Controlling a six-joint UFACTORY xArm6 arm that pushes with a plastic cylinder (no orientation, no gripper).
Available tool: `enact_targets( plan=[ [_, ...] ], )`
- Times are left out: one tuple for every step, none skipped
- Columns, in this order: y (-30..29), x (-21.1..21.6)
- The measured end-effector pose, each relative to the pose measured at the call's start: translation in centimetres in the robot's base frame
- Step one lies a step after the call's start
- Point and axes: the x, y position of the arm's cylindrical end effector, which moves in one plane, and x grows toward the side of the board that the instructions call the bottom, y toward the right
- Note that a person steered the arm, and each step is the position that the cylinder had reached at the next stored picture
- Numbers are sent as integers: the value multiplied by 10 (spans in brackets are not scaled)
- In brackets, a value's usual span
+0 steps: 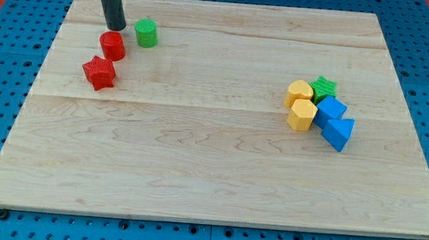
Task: Move the green circle a bit down
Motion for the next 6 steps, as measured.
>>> enact_targets(
  plan=[
    [25,25],
    [103,46],
    [166,9],
    [130,-45],
    [68,-46],
    [67,-19]
  ],
)
